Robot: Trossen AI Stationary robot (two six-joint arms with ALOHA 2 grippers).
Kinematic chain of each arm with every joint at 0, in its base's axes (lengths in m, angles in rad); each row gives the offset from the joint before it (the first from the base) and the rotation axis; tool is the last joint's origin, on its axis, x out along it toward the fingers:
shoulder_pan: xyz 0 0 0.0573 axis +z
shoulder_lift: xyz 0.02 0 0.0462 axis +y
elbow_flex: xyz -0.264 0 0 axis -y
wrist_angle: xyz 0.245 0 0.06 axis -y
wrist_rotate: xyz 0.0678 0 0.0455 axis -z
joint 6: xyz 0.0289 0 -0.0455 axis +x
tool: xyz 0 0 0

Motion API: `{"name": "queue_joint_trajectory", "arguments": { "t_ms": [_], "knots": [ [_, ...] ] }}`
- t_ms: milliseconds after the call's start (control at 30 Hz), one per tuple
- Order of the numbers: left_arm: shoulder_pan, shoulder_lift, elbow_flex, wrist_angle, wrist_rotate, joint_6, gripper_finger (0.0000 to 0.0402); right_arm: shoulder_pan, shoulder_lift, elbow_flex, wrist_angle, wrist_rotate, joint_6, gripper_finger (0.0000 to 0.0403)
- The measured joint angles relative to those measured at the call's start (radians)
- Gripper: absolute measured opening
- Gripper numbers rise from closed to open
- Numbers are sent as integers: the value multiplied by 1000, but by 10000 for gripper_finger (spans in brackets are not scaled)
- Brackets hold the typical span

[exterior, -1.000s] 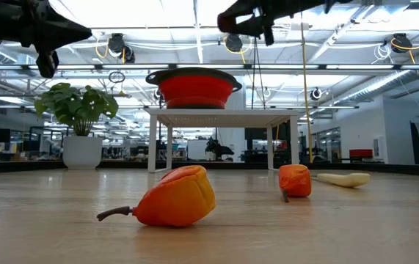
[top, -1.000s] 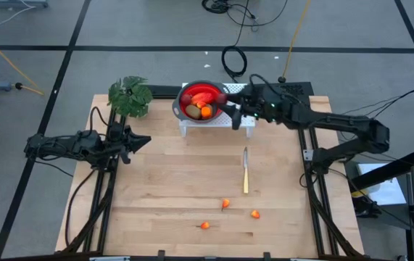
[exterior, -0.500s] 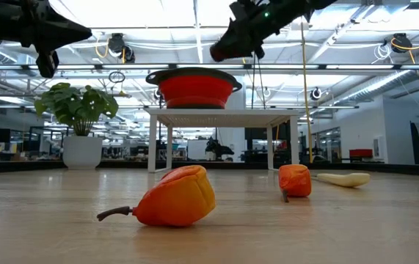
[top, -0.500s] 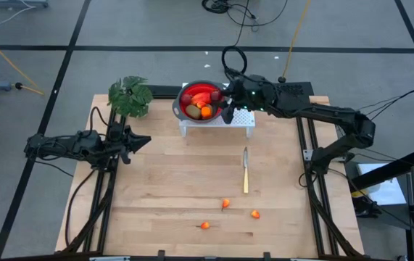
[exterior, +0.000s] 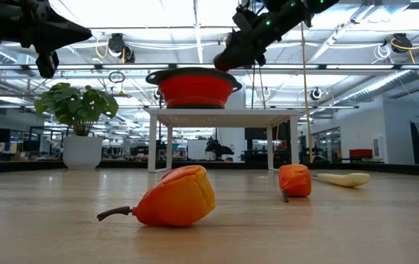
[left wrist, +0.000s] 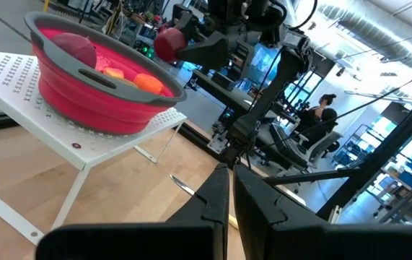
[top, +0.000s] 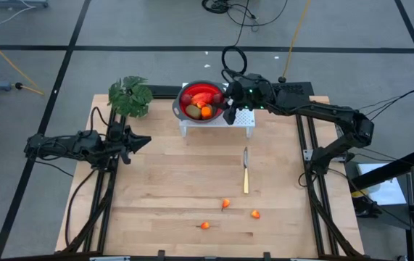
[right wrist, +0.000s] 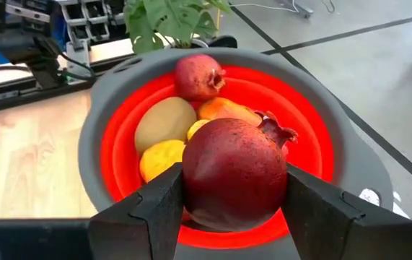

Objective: Pick & Place Fruit
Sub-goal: Put the red pomegranate into the red strainer bowl on the shelf

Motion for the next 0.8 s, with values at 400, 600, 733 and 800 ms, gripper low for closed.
{"name": "queue_joint_trajectory", "arguments": {
  "t_ms": [400, 600, 733, 800],
  "knots": [
    [0, 0, 0, 0, 0, 1, 19, 7, 0, 0, 2, -26, -28, 201],
    [0, 0, 0, 8, -32, -16, 19, 8, 0, 0, 8, -27, -20, 201],
    [0, 23, 0, 76, -150, -64, 19, 13, 0, -1, 8, -25, -19, 201],
    [0, 57, 0, 173, -168, -32, 19, 22, 0, -1, 8, -25, -19, 201]
  ]
}}
